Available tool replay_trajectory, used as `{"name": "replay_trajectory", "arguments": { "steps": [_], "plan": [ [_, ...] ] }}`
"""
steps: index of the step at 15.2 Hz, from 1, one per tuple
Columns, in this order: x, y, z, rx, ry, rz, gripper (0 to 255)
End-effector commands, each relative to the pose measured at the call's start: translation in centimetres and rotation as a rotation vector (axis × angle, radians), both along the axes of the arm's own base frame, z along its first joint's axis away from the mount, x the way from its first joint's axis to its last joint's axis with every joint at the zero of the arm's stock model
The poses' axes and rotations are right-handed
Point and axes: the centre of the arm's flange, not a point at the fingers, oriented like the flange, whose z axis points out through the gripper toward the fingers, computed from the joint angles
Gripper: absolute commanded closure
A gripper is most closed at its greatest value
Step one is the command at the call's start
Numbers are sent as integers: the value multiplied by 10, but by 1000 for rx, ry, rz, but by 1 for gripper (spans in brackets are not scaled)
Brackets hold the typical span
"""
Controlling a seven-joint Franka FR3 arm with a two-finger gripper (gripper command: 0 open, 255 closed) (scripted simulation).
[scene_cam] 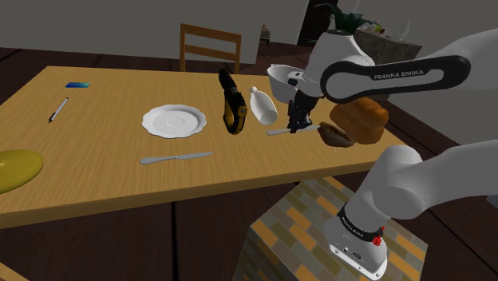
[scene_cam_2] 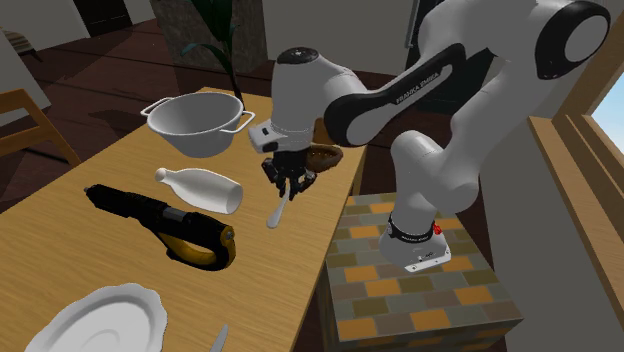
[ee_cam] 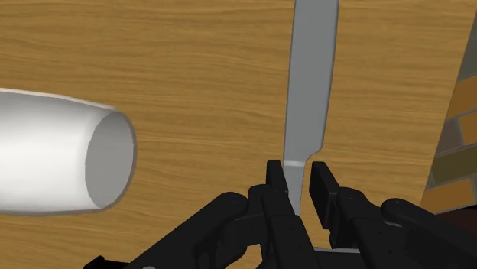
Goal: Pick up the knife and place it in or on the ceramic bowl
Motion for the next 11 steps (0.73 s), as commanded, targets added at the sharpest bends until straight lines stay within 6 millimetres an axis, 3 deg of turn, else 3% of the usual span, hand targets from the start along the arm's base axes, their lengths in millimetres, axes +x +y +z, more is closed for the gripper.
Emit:
{"name": "replay_trajectory", "arguments": {
  "steps": [1,11],
  "plan": [
    [0,-1,10,0,1,0,255],
    [0,-1,63,0,1,0,255]
  ]
}}
